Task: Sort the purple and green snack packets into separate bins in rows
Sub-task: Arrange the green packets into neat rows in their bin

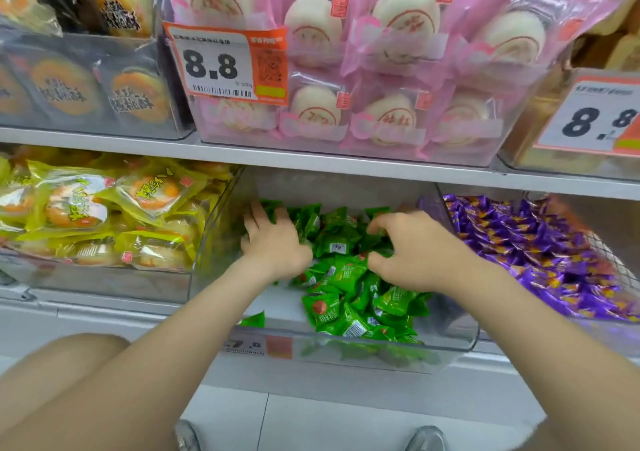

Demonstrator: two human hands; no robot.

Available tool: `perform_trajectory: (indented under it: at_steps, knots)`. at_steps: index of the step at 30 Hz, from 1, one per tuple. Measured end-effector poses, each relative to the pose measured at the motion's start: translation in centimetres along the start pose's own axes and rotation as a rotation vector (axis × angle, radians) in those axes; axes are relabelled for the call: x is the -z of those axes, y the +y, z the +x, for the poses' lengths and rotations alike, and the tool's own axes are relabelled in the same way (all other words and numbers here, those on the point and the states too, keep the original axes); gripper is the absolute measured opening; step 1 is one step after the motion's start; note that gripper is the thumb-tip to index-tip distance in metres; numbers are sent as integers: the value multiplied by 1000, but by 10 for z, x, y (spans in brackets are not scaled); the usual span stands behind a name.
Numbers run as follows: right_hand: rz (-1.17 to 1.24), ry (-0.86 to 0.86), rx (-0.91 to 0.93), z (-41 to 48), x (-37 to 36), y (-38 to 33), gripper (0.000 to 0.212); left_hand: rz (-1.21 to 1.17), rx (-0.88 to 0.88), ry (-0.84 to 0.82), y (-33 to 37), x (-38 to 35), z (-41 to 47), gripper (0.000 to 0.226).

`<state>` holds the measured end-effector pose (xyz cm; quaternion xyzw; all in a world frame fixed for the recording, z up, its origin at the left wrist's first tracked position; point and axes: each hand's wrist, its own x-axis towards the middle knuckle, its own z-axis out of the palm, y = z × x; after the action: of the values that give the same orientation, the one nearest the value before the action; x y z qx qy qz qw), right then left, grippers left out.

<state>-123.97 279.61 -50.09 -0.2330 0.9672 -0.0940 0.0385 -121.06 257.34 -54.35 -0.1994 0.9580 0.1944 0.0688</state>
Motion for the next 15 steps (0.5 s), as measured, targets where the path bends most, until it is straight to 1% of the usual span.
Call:
perform_trajectory:
  at_steps: [2,4,6,8,9,11,13,15]
  knots:
    - [-1,-32,-53,9,-16,-5,84,-108,55,-99,6,-2,18,96]
    - [-15,-112,-139,19,-32,-10,98,-159,111,-133,12,0,29,94]
    - [-49,-256,-217,23,-40,-14,102,-181,144,-134,16,0,35,87]
    - [-49,-338,-239,27,-41,-18,102,-264,114,-161,18,-1,33,81]
    - [-38,-338,-242,29,-39,-21,105,-326,71,-195,19,-3,31,78]
    - [2,-262,-264,30,-29,-27,110,-434,-17,-262,24,-10,23,66]
    - [12,-121,-282,22,-19,-32,96,-528,-112,-324,25,-18,19,61]
    - [-61,3,-262,9,-12,-39,85,-612,-214,-404,26,-18,15,70]
